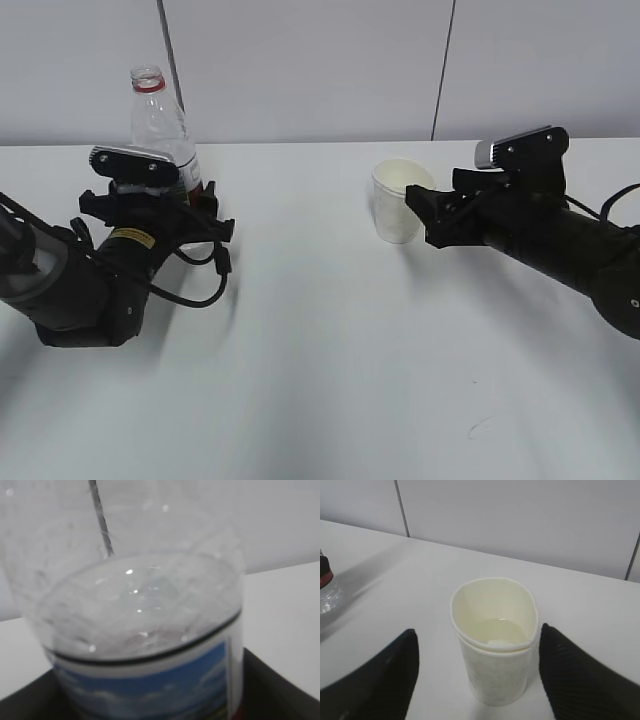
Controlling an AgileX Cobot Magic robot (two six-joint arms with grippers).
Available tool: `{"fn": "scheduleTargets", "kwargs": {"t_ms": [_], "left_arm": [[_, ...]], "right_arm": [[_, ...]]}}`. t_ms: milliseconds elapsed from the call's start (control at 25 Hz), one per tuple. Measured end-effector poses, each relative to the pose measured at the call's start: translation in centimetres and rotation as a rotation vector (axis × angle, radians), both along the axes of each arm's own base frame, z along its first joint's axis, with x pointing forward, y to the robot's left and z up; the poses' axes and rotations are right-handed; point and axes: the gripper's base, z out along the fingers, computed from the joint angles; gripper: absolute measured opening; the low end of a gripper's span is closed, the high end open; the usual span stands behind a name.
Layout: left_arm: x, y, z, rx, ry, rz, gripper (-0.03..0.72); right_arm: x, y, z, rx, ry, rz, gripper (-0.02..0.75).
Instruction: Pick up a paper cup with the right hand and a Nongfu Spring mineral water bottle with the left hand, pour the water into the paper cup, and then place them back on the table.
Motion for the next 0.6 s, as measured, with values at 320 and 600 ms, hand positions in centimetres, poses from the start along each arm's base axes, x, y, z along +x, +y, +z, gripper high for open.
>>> {"fn": "scheduleTargets", "kwargs": {"t_ms": [320, 600], "left_arm": [[-0.4, 0.3, 0.8, 0.008, -0.001, 0.012, 0.512], [-1.5, -0.1, 3.0, -0.009, -0.037, -0.001, 0.512]], "right_arm": [[0.0, 0.0, 0.0, 0.0, 0.0, 0.0, 0.559], [0.0, 0.0, 0.0, 0.0, 0.0, 0.0, 0.559]]}}
